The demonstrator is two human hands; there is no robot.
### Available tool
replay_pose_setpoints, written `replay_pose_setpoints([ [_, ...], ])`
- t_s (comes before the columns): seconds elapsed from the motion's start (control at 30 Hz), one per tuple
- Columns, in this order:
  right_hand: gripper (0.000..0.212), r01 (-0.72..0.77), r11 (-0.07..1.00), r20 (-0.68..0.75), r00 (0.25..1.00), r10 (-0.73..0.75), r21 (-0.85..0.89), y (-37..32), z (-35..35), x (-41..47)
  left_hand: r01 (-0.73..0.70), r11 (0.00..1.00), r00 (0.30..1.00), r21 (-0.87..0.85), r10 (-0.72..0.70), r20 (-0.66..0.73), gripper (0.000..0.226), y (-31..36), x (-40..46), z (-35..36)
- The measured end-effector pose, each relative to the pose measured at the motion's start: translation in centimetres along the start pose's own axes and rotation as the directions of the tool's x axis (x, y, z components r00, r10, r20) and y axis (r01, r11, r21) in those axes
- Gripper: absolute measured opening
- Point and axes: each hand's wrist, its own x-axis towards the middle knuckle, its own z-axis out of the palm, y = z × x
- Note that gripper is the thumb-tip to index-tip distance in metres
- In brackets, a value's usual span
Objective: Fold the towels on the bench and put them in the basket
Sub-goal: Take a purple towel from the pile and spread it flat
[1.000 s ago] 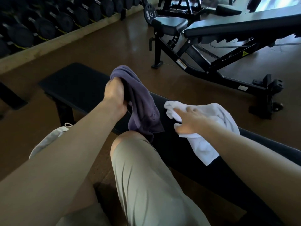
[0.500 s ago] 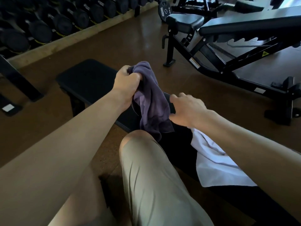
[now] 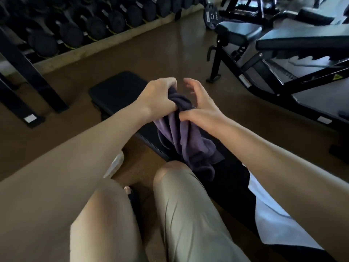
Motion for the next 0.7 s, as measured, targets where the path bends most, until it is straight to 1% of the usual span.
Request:
replay_pose_setpoints([
  [0.03,0.079,0.005,1.0,0.032,0.999,-0.005,0.025,-0.4,-0.3,0.5,-0.045,0.999,0.999,0.017,0.044,0.03,0.017,-0.3,0.1,-0.5],
  [0.1,0.051,-0.018,0.999,0.087,0.996,0.014,0.043,-1.2,-0.7,1.4,-0.106,0.993,0.993,0.057,0.103,0.052,0.025,-0.8,0.4,-1.2],
  [0.17,0.023,-0.008,1.0,0.114,0.993,0.011,-0.023,-1.7,-0.8,2.1,-0.147,0.982,0.989,0.118,0.143,0.036,0.027,-1.4,0.7,-1.6],
  [0.2,0.016,0.008,0.997,0.12,0.993,0.001,-0.076,-1.7,-0.8,2.4,-0.16,0.974,0.987,0.159,0.157,0.032,0.025,-1.7,0.9,-1.7],
  [0.27,0.017,0.046,0.978,0.1,0.995,-0.026,-0.201,-1.6,-1.0,3.2,-0.171,0.946,0.985,0.275,0.163,0.052,0.026,-2.6,1.2,-2.0],
  [0.33,0.017,0.07,0.955,0.043,0.997,-0.061,-0.289,-1.3,-1.4,3.7,-0.182,0.906,0.983,0.383,0.158,0.093,0.028,-3.6,1.3,-2.2],
  [0.4,0.021,0.088,0.917,-0.017,0.995,-0.103,-0.388,-0.8,-2.1,4.1,-0.192,0.883,0.979,0.428,0.145,0.14,0.023,-4.6,1.2,-2.4],
  [0.43,0.022,0.073,0.898,-0.02,0.996,-0.09,-0.433,-0.3,-2.5,4.2,-0.179,0.888,0.978,0.423,0.115,0.172,0.02,-5.0,1.1,-2.5],
  [0.47,0.022,0.039,0.883,0.008,0.999,-0.039,-0.468,0.1,-3.0,4.4,-0.157,0.903,0.974,0.401,0.076,0.213,0.018,-5.4,1.0,-2.6],
  [0.5,0.021,0.005,0.861,0.074,0.997,0.038,-0.508,0.7,-3.3,4.4,-0.132,0.921,0.965,0.368,0.034,0.261,0.019,-5.8,0.8,-2.5],
  [0.53,0.02,-0.008,0.829,0.166,0.979,0.121,-0.559,1.2,-3.5,4.2,-0.106,0.939,0.952,0.328,0.0,0.307,0.019,-6.1,0.6,-2.3],
  [0.6,0.014,-0.002,0.79,0.343,0.901,0.267,-0.613,2.2,-3.5,3.7,-0.049,0.964,0.925,0.26,-0.054,0.376,0.018,-6.7,0.3,-1.7],
  [0.67,0.006,-0.059,0.83,0.437,0.829,0.35,-0.554,2.7,-3.4,2.9,-0.008,0.974,0.901,0.226,-0.09,0.424,0.018,-7.2,0.0,-1.1],
  [0.7,0.007,-0.111,0.86,0.455,0.811,0.368,-0.498,2.9,-3.4,2.7,0.007,0.976,0.892,0.219,-0.106,0.44,0.018,-7.5,-0.1,-0.9],
])
